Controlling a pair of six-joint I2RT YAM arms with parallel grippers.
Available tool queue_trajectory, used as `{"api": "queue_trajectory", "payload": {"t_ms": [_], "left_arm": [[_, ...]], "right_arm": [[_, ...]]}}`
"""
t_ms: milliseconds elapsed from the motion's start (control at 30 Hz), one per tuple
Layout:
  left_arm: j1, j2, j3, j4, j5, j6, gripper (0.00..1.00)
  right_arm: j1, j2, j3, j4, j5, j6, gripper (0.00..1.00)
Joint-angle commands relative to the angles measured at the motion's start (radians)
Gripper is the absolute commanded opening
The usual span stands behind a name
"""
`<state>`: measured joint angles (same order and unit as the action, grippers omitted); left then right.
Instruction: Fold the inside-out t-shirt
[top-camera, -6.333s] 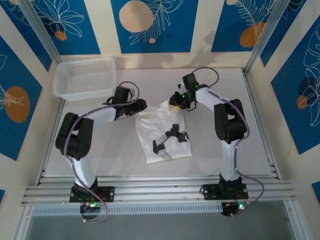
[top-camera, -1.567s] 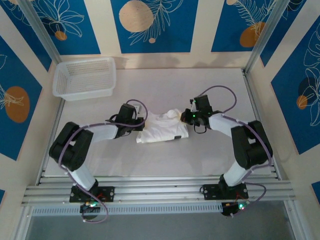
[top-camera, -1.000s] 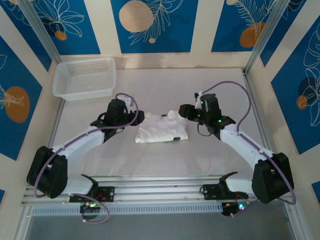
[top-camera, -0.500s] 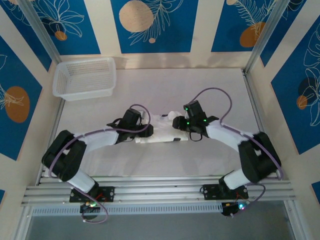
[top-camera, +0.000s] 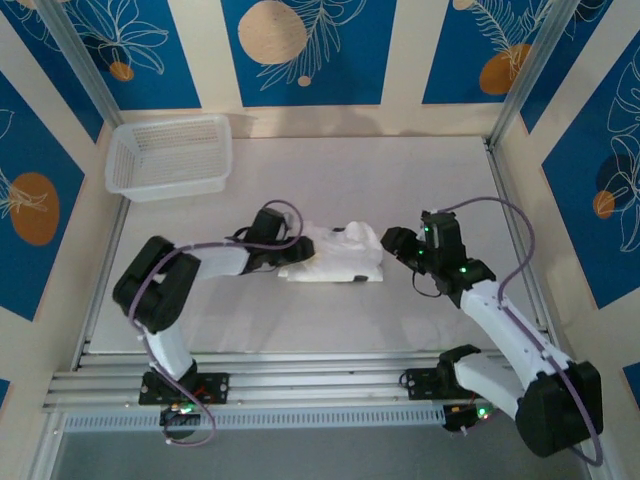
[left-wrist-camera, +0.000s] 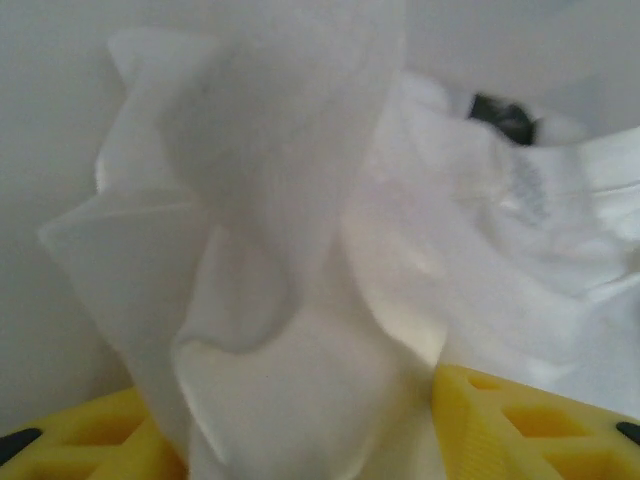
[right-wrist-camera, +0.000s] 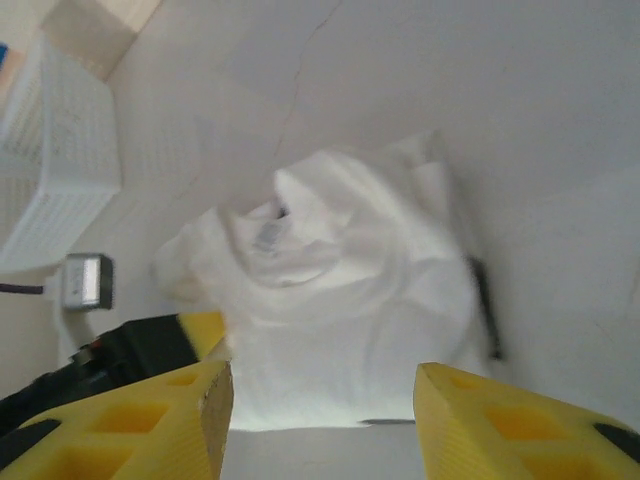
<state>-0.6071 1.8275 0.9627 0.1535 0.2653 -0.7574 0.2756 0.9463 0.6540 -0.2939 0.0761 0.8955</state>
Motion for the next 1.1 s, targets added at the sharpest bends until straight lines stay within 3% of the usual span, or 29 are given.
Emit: {"api": "queue_trajectory", "payload": {"t_ms": [0,233,367,600,667,867,1067], "left_arm": [[-0.144,0.145,0.222,0.045,0.041,-0.052,0.56],[-0.337,0.556,0.691,0.122,-0.021,-0.173,0.53],[-0.364,0.589,0.772,0.115,-0.060,-0.141,0.60],[-0.313,0.306,0.552,0.128,-0.100,0.005,0.78],[-0.303,0.180,0.454,0.122,-0.124,0.069,0.81],[-0.298,-0.197,0.258,-0.066,-0.225,0.244,0.85],[-0.299,-0.458,0.073,-0.166,-0.328,0.283,0.86]], "right_arm": [[-0.070,-0.049,-0.006,-0.156,0.004,0.124,0.51],[-0.361,-0.094,-0.021,-0.273,-0.237,0.176,0.52],[-0.548,-0.134,-0.030,-0.326,-0.377,0.163,0.53],[-0.744,-0.073,-0.117,-0.251,-0.525,0.147,0.55],[-0.775,-0.020,-0.135,-0.225,-0.538,0.120,0.62],[-0.788,0.136,-0.155,-0.181,-0.479,0.049,0.66],[-0.761,0.308,-0.158,0.017,-0.524,0.060,0.65]]}}
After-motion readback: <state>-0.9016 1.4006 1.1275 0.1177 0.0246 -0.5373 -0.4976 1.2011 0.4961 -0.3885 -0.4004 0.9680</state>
